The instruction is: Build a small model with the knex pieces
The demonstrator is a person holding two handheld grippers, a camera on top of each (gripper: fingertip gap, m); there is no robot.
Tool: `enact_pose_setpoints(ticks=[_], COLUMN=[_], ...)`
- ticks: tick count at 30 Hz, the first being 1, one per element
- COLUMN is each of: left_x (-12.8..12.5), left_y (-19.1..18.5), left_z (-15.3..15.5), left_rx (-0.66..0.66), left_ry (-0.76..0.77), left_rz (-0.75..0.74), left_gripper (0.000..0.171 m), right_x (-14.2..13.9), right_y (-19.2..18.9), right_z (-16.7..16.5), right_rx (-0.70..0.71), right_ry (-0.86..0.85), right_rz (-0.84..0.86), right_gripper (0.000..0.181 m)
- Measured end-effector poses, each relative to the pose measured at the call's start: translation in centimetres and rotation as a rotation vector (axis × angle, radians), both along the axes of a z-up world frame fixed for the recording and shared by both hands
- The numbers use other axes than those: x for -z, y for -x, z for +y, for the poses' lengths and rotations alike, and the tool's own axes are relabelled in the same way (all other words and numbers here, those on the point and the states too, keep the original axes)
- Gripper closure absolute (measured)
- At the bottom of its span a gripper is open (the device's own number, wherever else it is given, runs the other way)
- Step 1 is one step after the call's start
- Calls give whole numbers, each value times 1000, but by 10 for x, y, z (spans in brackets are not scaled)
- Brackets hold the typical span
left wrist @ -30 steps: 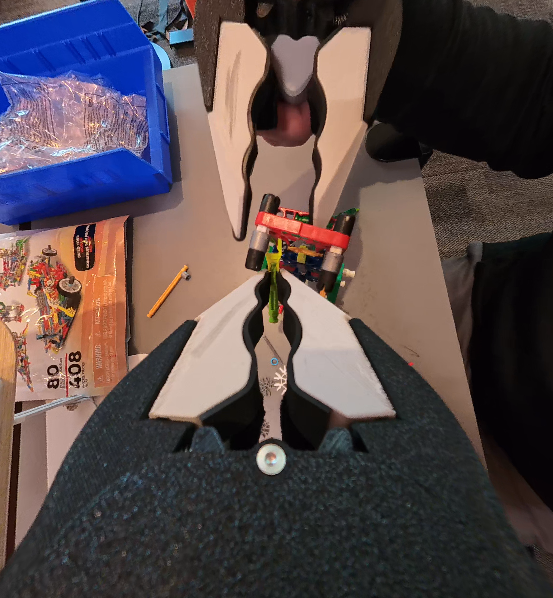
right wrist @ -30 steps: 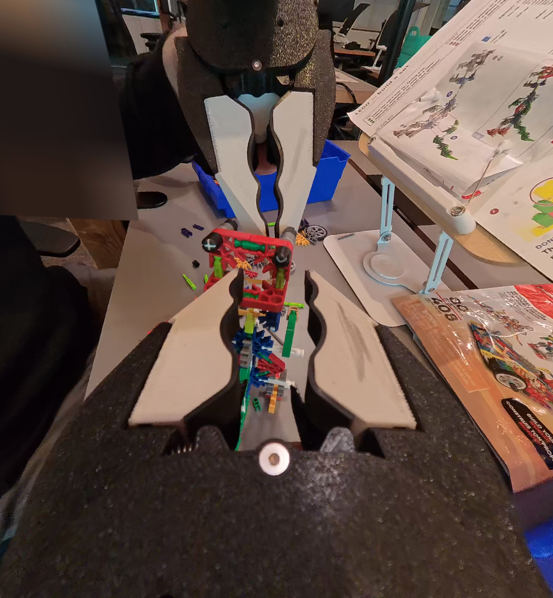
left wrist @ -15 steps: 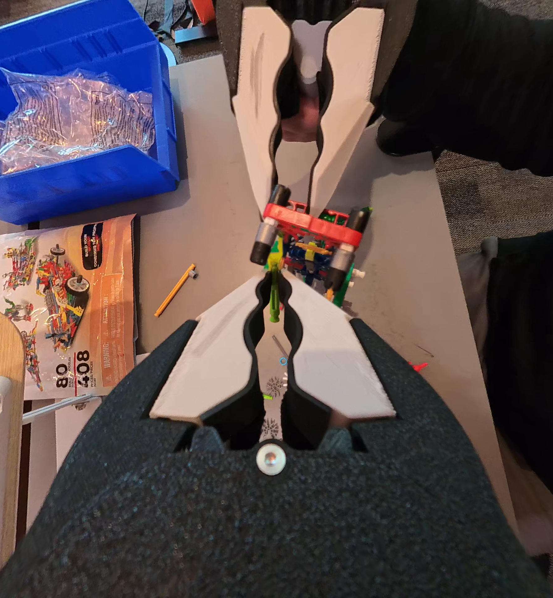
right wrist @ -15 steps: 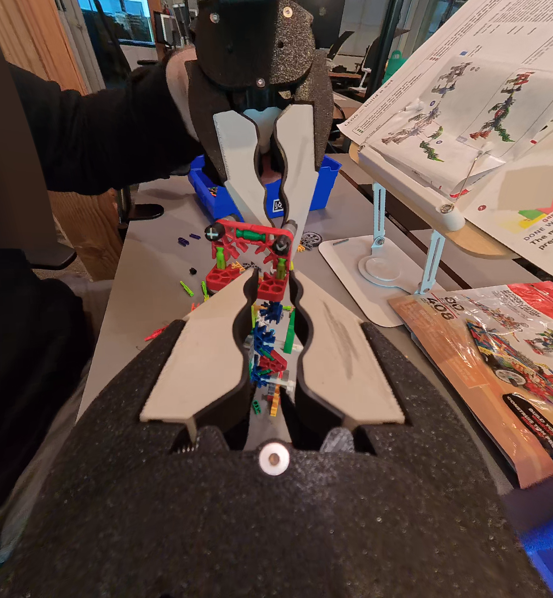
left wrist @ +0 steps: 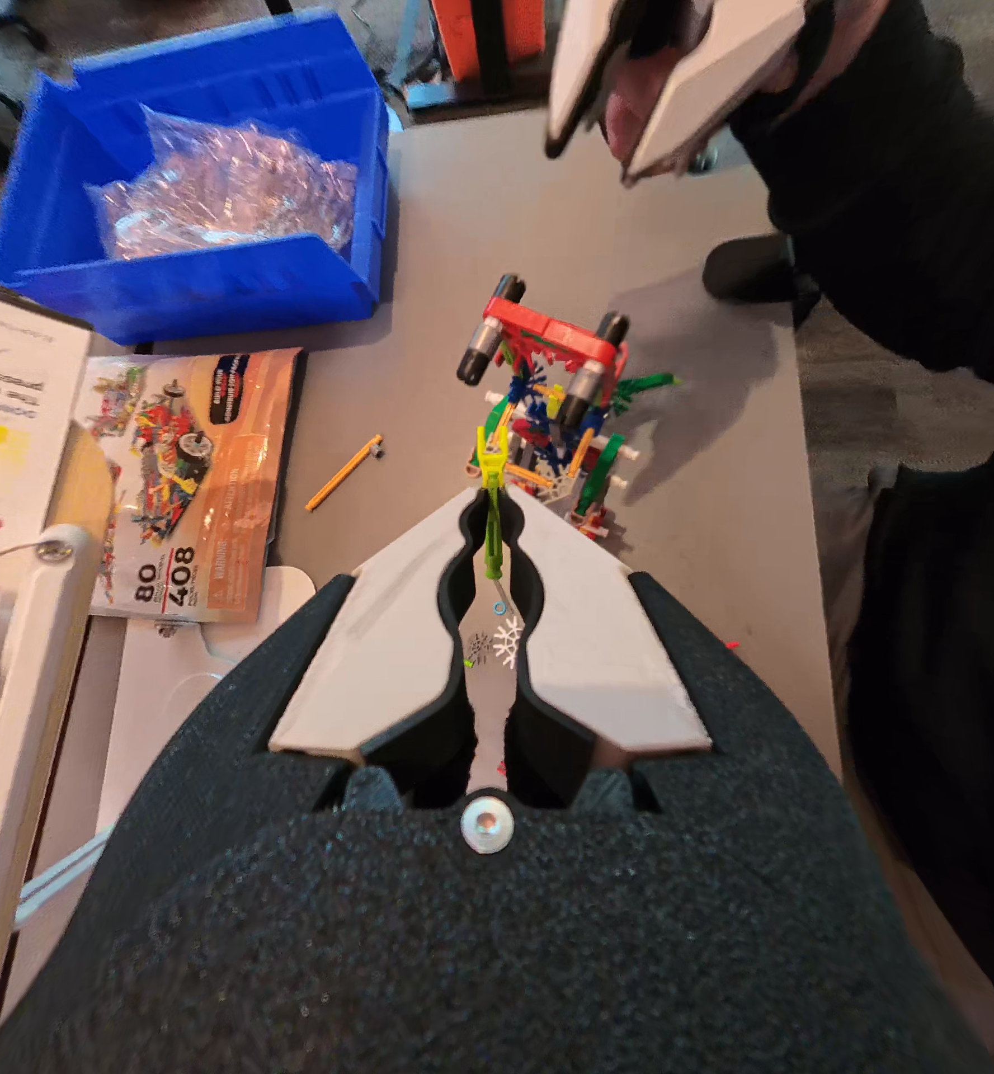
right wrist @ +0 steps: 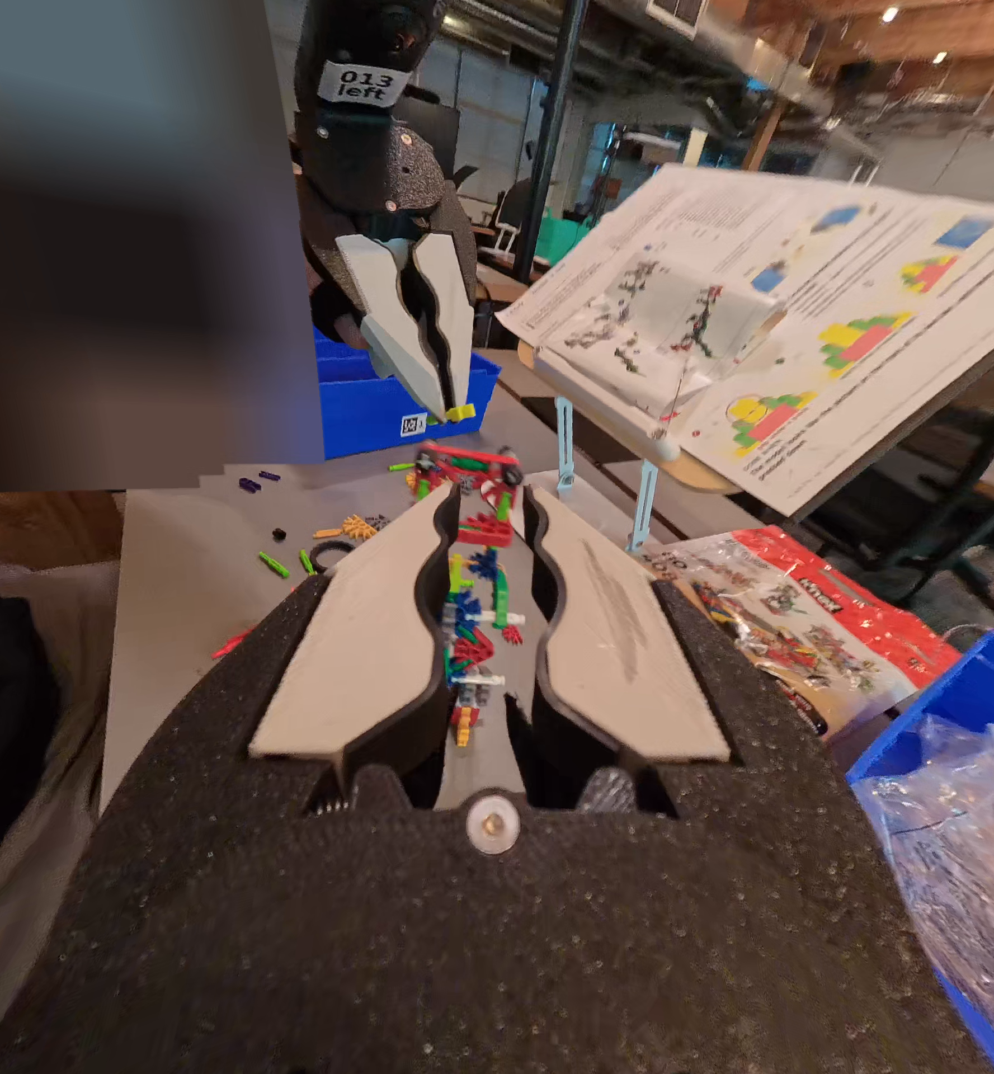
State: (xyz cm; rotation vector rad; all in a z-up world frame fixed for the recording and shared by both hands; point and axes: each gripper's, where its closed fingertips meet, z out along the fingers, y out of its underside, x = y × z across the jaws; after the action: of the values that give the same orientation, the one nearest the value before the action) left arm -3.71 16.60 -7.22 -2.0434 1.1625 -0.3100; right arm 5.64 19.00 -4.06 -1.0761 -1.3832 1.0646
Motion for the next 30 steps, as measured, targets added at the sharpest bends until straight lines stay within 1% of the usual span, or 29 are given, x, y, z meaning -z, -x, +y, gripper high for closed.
enact_pose_setpoints(ticks=[3, 5, 7, 8, 10, 11, 13, 15, 16, 17, 18, 19, 22, 24, 26, 27, 29, 30], left_x=[-23, -36, -45, -49, -55, -57, -54, -61, -64, -66, -68, -67, -68, -62, -59, -57, -51, -48], left_y=[-8, -23, -46, -54, -75, -80, -87, -87, -88, -87, -85, -85, -84, -86, -85, -84, -81, -81], left_z=[-22, -35, -49, -54, -68, -71, -76, -81, -86, -88, -89, -90, -93, -93, -92, -92, -89, -89], left_rx=[0, 5, 45, 44, 86, 74, 70, 71, 90, 93, 90, 92, 107, 118, 117, 121, 93, 91], left_ry=[-78, -149, -227, -261, -283, -310, -317, -345, -330, -348, -384, -388, -361, -336, -319, -318, -352, -376], left_rz=[-95, -192, -306, -371, -542, -606, -713, -857, -931, -979, -996, -1008, -1101, -1121, -1154, -1152, -1098, -1050], left_gripper=[170, 170, 170, 170, 170, 170, 170, 170, 170, 171, 171, 170, 171, 171, 171, 170, 170, 164], right_x=[-15, -10, -1, 1, 3, 6, 3, -2, -4, -6, -10, -12, -12, -14, -11, -9, -3, 0], right_y=[-6, 0, 7, 11, 21, 25, 27, 27, 27, 26, 24, 22, 26, 25, 26, 27, 27, 27], right_z=[-34, -57, -80, -89, -99, -103, -105, -107, -107, -109, -111, -111, -116, -117, -117, -117, -113, -111], right_rx=[34, 54, 45, 40, 50, 48, 51, -1, -16, -47, -75, -86, -97, -114, -109, -110, -74, -48], right_ry=[-37, -61, -29, 13, 126, 166, 262, 401, 446, 472, 498, 517, 512, 507, 487, 481, 446, 408], right_rz=[51, 48, 63, 95, 168, 195, 283, 354, 391, 423, 454, 483, 480, 499, 481, 461, 412, 374], right_gripper=[162, 161, 161, 161, 159, 156, 156, 157, 161, 165, 170, 172, 171, 176, 178, 178, 178, 178])
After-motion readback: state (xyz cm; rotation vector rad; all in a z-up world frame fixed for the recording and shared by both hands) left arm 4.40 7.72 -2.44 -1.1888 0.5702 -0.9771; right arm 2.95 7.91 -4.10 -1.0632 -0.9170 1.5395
